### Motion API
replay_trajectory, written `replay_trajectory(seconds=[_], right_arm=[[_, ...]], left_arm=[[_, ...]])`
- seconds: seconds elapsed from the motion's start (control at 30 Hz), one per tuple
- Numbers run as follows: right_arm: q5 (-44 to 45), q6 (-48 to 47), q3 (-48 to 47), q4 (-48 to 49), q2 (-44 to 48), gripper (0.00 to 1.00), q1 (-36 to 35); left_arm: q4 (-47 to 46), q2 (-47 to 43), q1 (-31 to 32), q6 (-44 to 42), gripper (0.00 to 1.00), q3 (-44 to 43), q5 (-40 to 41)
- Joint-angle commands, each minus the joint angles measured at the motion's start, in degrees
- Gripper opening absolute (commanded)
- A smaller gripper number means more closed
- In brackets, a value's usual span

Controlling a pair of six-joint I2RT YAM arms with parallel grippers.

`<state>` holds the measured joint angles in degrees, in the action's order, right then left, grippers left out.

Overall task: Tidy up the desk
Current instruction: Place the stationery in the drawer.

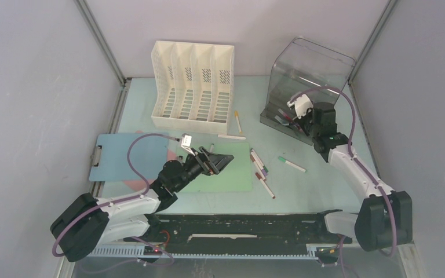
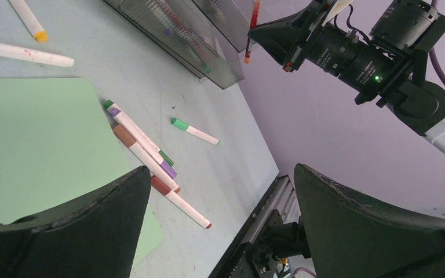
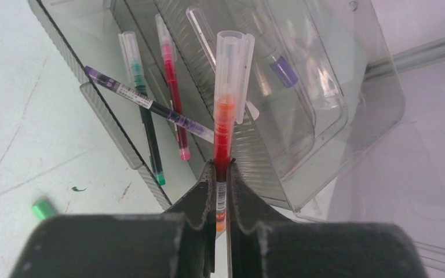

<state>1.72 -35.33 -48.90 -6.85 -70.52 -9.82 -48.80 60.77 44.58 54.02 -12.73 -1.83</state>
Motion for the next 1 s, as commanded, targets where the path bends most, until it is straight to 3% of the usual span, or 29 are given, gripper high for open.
replay_trajectory(seconds=[0.0, 0.1, 0.3, 0.47, 0.57, 0.77, 0.87, 0.97], right_arm=[[5.7, -2.5, 1.1, 6.3, -1.0, 0.00, -1.4], [8.0, -3.6, 1.1, 8.4, -2.7, 0.02, -2.3], [7.1, -3.3, 1.1, 7.7, -2.1, 0.40, -3.1], [1.4, -1.5, 0.7, 4.2, 1.0, 0.59, -2.4], [-8.6, -0.6, -1.7, -2.9, 3.1, 0.62, -0.9], [-38.3, -0.3, -5.3, -17.0, 6.6, 0.63, 6.9], [-45.6, 0.2, -5.4, -18.8, 7.9, 0.64, 9.1], [-46.9, 0.5, -5.4, -18.9, 8.7, 0.65, 9.4]], left_arm=[[-2.0, 0.2, -0.3, 0.3, 1.00, 0.9, -0.7], [-2.0, 0.3, -0.2, 0.3, 1.00, 0.7, -0.9], [-2.0, 0.1, -0.3, 0.1, 1.00, 0.9, -0.9], [-2.0, 0.0, -0.2, -0.4, 1.00, 0.8, -1.1], [-1.7, 0.0, -0.3, -1.1, 1.00, 0.6, -1.2], [2.2, -1.5, -0.2, -4.0, 1.00, -0.5, -1.5], [5.5, -3.2, -0.3, -6.1, 1.00, -1.3, -1.6], [9.5, -5.3, -0.3, -8.0, 1.00, -2.3, -1.1]])
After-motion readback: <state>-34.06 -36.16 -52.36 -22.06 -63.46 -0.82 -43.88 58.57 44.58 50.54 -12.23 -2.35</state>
